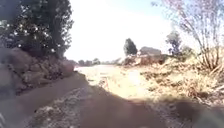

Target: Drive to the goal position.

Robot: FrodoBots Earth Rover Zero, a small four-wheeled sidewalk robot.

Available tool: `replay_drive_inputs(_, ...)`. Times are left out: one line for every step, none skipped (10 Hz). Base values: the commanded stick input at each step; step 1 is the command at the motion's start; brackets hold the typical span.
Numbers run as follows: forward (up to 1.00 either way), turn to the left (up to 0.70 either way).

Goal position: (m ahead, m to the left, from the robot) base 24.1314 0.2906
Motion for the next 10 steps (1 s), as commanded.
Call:
replay_drive_inputs(0.50, 0.00)
replay_drive_inputs(0.50, 0.00)
replay_drive_inputs(0.50, 0.00)
replay_drive_inputs(0.50, 0.00)
replay_drive_inputs(0.50, 0.00)
replay_drive_inputs(0.50, 0.00)
replay_drive_inputs(0.50, 0.00)
replay_drive_inputs(0.50, 0.00)
replay_drive_inputs(0.50, 0.00)
replay_drive_inputs(0.50, 0.00)
